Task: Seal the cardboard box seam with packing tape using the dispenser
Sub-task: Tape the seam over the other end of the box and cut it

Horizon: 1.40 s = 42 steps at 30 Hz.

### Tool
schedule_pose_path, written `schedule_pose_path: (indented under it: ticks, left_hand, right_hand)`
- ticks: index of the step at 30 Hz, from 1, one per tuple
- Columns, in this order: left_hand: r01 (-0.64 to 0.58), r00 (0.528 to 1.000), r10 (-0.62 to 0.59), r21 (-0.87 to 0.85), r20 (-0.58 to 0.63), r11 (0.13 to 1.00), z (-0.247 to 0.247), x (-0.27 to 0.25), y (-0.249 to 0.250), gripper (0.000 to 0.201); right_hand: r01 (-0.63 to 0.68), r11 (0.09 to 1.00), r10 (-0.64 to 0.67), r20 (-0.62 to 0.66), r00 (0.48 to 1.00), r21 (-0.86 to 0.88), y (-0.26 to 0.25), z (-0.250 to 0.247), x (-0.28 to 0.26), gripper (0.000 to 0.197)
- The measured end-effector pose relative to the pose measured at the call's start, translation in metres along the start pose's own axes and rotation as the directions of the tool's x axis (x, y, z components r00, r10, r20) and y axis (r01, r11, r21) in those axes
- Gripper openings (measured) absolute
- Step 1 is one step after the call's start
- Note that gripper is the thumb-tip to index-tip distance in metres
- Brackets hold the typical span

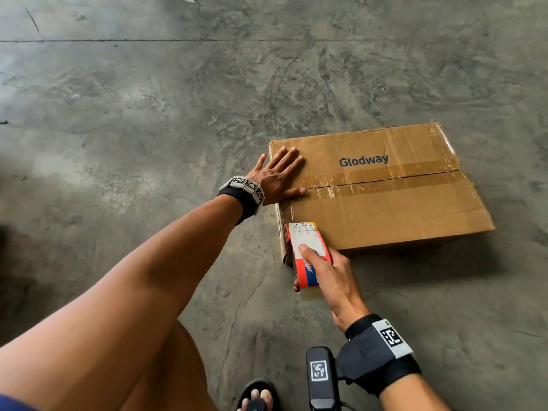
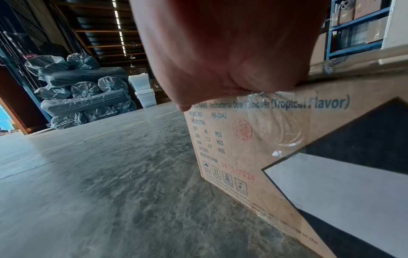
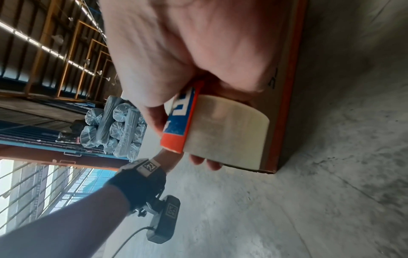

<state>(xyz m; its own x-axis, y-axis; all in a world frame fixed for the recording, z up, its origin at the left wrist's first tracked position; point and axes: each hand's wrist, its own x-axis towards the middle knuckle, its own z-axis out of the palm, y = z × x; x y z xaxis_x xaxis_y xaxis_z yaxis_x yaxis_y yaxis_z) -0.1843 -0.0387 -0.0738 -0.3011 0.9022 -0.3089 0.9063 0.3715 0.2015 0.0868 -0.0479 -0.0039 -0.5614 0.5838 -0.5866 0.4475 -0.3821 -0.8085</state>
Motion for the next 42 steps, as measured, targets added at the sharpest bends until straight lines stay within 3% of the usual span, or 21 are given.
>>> schedule_pose_path:
  ticks: [6,9,13,18,24,35,38,42]
  left_hand:
    - [0.034,0.999,-0.032,0.091,-0.016,0.995,0.0,-0.005,0.015,0.091]
    - [0.028,0.999,-0.028,0.003,-0.029,1.0,0.01,-0.014,0.027,0.089]
    - [0.064,0.993,-0.071,-0.077,-0.089,0.995,0.023,-0.018,0.035,0.101]
    - [0.077,0.991,-0.082,-0.049,-0.107,0.996,0.021,-0.019,0.035,0.103]
    - [0.079,0.991,-0.082,-0.029,-0.102,0.996,0.019,-0.02,0.034,0.104]
    - [0.089,0.993,-0.09,-0.009,-0.075,0.996,0.018,-0.02,0.036,0.107]
    - [0.087,0.994,-0.088,-0.011,-0.071,0.996,0.018,-0.019,0.036,0.107]
    - [0.083,0.994,-0.084,-0.02,-0.063,0.996,0.017,-0.019,0.034,0.107]
  right_hand:
    - [-0.009,1.0,0.009,0.027,1.0,0.016,0.0,-0.003,-0.001,0.018]
    - [-0.01,1.0,0.01,0.036,0.999,0.011,-0.003,-0.002,0.0,0.016]
    - [-0.012,1.0,0.013,0.025,1.0,-0.024,0.0,0.0,0.004,0.021]
    - [0.006,0.999,-0.007,-0.017,1.0,-0.052,0.0,0.002,0.002,0.036]
    - [-0.03,0.999,0.031,0.025,0.999,-0.038,0.005,-0.011,-0.021,0.016]
    - [-0.063,0.996,0.065,0.027,0.998,-0.063,0.021,-0.015,-0.042,0.012]
    - [-0.077,0.994,0.079,0.018,0.997,-0.083,0.026,-0.016,-0.047,0.021]
    - [-0.118,0.992,0.119,0.016,0.993,-0.046,0.033,-0.022,-0.06,0.004]
